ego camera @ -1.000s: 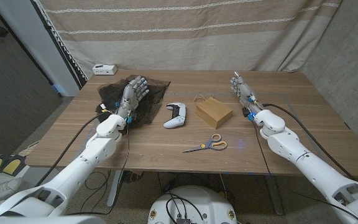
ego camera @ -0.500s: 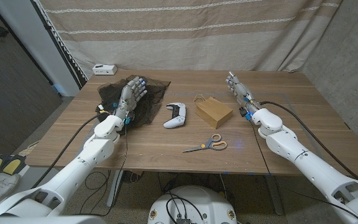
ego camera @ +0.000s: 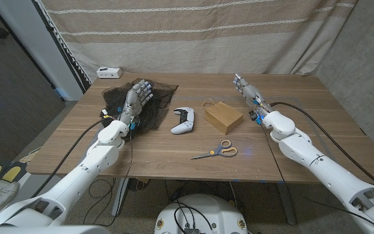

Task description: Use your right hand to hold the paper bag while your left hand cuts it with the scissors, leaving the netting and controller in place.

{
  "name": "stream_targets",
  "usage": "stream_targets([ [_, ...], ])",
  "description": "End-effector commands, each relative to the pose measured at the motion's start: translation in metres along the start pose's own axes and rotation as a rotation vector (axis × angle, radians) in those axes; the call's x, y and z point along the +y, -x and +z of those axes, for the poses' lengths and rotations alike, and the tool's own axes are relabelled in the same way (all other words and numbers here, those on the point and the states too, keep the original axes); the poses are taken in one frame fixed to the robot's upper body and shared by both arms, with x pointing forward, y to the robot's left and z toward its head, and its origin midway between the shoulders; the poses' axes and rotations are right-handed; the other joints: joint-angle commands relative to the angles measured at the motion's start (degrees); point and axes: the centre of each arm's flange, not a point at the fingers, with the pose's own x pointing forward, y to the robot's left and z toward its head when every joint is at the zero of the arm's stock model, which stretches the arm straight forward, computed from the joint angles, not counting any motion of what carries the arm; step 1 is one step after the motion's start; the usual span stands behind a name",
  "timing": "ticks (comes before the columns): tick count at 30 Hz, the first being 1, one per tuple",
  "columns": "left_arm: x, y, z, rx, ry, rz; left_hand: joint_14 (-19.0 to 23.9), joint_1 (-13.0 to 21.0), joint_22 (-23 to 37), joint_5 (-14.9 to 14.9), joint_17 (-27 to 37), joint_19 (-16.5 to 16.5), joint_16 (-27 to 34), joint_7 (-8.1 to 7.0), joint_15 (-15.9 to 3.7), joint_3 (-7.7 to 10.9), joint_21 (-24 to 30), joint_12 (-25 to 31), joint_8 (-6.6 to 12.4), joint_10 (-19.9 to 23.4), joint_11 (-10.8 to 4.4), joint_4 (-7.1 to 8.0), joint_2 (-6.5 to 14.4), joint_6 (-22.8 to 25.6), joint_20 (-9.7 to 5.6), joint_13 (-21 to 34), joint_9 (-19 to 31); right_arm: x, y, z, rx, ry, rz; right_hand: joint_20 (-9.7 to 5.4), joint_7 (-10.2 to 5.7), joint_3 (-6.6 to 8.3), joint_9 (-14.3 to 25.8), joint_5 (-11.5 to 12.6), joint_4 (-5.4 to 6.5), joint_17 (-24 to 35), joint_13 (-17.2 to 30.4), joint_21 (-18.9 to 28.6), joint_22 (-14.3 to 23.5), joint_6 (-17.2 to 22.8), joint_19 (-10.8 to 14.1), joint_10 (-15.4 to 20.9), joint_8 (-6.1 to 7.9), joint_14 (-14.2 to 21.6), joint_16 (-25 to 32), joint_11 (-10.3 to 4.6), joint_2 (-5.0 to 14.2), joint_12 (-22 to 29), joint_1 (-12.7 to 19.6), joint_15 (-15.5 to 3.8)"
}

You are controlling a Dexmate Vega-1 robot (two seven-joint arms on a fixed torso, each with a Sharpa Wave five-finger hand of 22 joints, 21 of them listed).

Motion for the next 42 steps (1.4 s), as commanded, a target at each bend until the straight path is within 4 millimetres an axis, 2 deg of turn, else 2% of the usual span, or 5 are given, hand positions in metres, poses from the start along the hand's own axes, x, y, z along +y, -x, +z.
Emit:
stream_targets([
  [1, -0.004, 0.004, -0.001, 0.000, -0.003, 0.009, -0.21, 0.78, 0.19, 0.28, 0.28, -0.15, 0.26, -0.10, -3.75, -0.33, -0.04, 0.17, 0.20, 0.13, 0.25, 0.04, -0.16, 0.30, -2.21, 0.22, 0.24, 0.001, 0.008, 0.003, -0.003, 0.036, 0.031, 0.01, 0.17, -0.36, 0.16, 0.56, 0.07, 0.08, 0.24, -0.18, 0.21, 0.65, 0.37, 0.49, 0.49, 0.11, 0.33, 0.12, -0.60, 0.56, 0.37, -0.29],
  [19, -0.015, 0.007, -0.002, -0.007, -0.014, 0.004, -0.10, 0.93, 0.18, 0.26, 0.28, -0.04, 0.34, -0.11, -3.79, -0.59, 0.01, 0.31, 0.17, 0.59, 0.40, 0.07, -0.14, 0.36, -2.38, 0.22, 0.24, 0.001, 0.021, 0.019, -0.031, 0.140, 0.090, -0.02, -0.25, -0.21, 0.14, 0.85, -0.21, 0.06, 0.25, -0.41, 0.21, 1.31, 0.77, 1.22, 0.61, 0.62, 0.36, -0.26, -0.34, 0.76, 1.02, -0.74],
  [26, -0.017, 0.006, 0.000, -0.021, -0.010, 0.010, 0.97, 0.96, 0.18, 0.35, 0.29, 0.54, 0.69, -0.32, -4.54, -1.02, 0.20, 0.73, 0.60, 1.90, -0.38, 0.12, -0.27, 1.76, -2.69, 0.23, 0.24, 0.002, 0.025, 0.025, -0.047, 0.168, 0.102, 0.01, -0.35, -0.15, 0.14, 1.03, -0.33, 0.05, 0.26, -0.55, 0.22, 1.41, 0.93, 1.86, 0.56, 0.81, 0.34, -0.42, -0.22, 0.96, 1.31, -0.93],
  [33, -0.017, 0.007, 0.002, -0.016, -0.007, 0.011, 0.89, 1.01, 0.17, 0.40, 0.28, 0.54, 0.60, -0.39, -4.46, -1.17, 0.17, 0.64, 0.47, 1.82, -0.09, 0.13, -0.28, 1.60, -3.12, 0.23, 0.24, 0.004, 0.024, 0.032, -0.058, 0.207, 0.115, 0.05, -0.41, -0.11, 0.14, 1.14, -0.42, 0.05, 0.26, -0.66, 0.22, 1.45, 0.95, 2.00, 0.52, 0.82, 0.29, -0.43, -0.15, 0.99, 1.52, -0.99],
  [42, -0.013, 0.007, 0.005, -0.018, -0.009, 0.016, 1.53, 1.07, 0.15, 0.44, 0.25, 1.43, 0.70, -0.54, -5.33, -1.50, 0.41, 0.84, 0.39, 2.63, -0.87, 0.15, -0.32, 1.67, -3.71, 0.23, 0.24, 0.010, 0.022, 0.040, -0.083, 0.241, 0.131, 0.02, -0.58, 0.00, 0.14, 1.30, -0.56, 0.04, 0.28, -0.69, 0.22, 1.78, 1.23, 2.18, 0.59, 0.98, 0.30, -0.68, 0.03, 1.02, 1.86, -1.29],
])
